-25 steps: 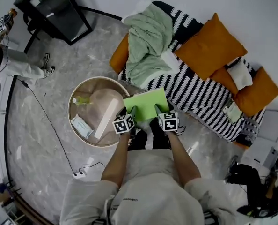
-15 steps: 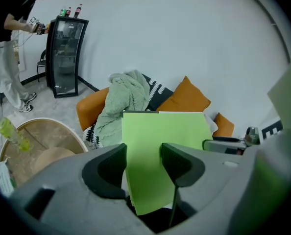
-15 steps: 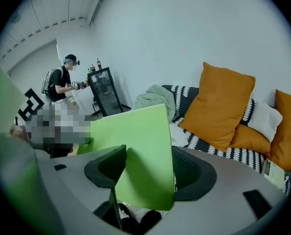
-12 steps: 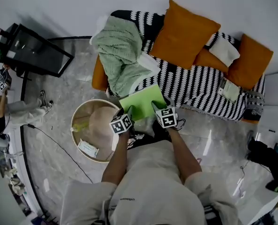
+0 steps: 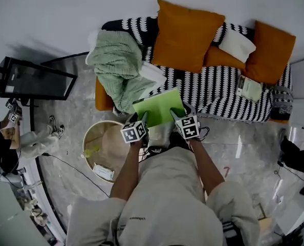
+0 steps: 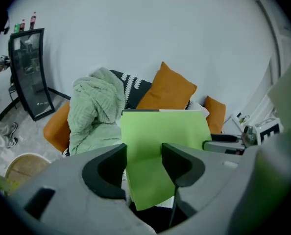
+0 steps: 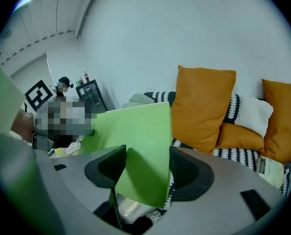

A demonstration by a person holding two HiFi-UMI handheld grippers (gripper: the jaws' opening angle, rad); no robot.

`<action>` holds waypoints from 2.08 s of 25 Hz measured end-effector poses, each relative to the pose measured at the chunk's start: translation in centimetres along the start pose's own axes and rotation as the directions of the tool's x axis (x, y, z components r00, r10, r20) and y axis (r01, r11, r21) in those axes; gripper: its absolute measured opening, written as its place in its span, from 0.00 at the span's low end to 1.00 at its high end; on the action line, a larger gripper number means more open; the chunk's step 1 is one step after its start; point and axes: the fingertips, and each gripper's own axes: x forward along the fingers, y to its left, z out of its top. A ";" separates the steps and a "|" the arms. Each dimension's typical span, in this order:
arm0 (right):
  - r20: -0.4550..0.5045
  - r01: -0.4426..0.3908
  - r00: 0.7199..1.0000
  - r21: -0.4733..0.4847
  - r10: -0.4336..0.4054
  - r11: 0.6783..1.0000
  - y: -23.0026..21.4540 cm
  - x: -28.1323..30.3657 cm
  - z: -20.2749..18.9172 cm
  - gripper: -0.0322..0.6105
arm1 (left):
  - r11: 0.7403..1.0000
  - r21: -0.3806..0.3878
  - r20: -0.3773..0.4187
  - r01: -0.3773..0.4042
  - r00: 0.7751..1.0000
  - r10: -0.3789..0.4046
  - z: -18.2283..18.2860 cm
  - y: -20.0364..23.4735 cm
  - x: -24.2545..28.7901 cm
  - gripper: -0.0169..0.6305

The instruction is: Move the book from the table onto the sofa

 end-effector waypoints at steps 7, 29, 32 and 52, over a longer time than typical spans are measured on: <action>-0.061 0.052 0.997 0.074 -0.048 0.996 -5.7 -1.0 -2.4 0.44 | 0.997 0.066 -0.049 0.050 0.998 -0.047 1.0 -4.8 4.4 0.36; -0.220 0.203 0.963 0.225 -0.153 0.953 -16.3 4.8 -7.2 0.44 | 0.960 0.210 -0.217 0.185 0.966 -0.139 2.3 -8.4 19.7 0.36; -0.218 0.218 0.962 0.249 -0.165 0.944 -18.0 8.5 -8.7 0.43 | 0.948 0.237 -0.259 0.212 0.954 -0.149 1.7 -6.9 23.8 0.36; -0.233 0.297 0.945 0.315 -0.230 0.901 -23.4 19.6 -14.5 0.40 | 0.937 0.233 -0.297 0.261 0.936 -0.187 -0.6 -3.1 35.9 0.36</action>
